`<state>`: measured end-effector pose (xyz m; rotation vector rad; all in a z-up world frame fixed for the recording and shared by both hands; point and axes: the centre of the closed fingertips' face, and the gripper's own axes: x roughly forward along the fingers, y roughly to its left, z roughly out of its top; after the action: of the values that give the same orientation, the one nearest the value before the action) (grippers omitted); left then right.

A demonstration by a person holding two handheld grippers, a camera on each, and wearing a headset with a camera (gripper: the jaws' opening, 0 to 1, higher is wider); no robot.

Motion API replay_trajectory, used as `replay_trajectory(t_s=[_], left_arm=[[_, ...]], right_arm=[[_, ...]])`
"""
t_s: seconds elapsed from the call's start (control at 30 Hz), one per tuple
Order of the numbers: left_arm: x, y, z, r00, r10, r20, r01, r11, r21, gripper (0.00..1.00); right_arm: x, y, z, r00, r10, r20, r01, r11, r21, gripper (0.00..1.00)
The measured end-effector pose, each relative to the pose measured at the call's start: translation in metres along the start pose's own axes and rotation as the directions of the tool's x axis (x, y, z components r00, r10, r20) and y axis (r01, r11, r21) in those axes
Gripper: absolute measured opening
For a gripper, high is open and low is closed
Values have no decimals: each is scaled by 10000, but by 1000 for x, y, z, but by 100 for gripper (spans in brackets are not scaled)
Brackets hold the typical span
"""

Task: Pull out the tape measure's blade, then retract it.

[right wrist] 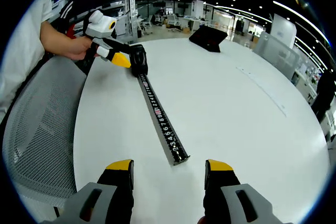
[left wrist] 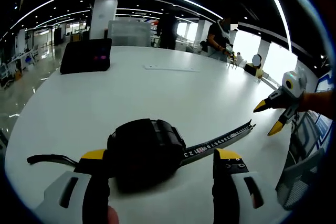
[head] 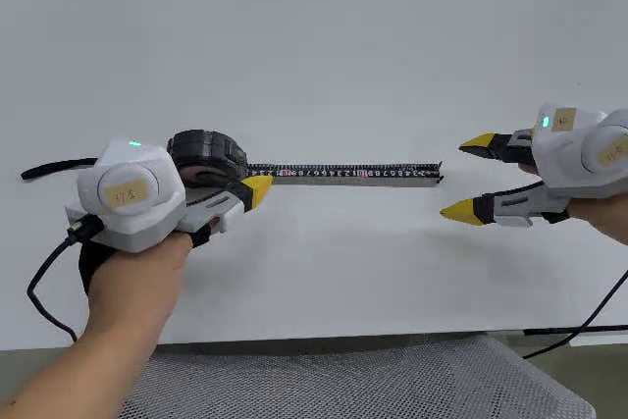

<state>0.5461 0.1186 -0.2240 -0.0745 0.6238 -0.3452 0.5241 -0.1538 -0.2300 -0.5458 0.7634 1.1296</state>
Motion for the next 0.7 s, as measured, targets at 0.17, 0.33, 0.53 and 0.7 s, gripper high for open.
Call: replay_trajectory(t_s=[0.17, 0.33, 0.53, 0.7], left_arm=[[4, 3, 0, 9994, 305, -147, -307, 9994, -169, 75], [6, 5, -1, 9981, 579, -217, -588, 9974, -417, 75], [8, 8, 0, 9965, 774, -309, -794, 9943, -712, 74], [12, 11, -1, 9948, 933, -399, -966, 9911, -916, 73]], right_arm=[[3, -5, -2, 9995, 201, -257, -209, 9993, -312, 48], [5, -8, -2, 9981, 378, -485, -407, 9974, -603, 43], [9, -13, -3, 9960, 592, -670, -647, 9945, -829, 39], [13, -15, -3, 9937, 728, -856, -820, 9907, -1085, 36]])
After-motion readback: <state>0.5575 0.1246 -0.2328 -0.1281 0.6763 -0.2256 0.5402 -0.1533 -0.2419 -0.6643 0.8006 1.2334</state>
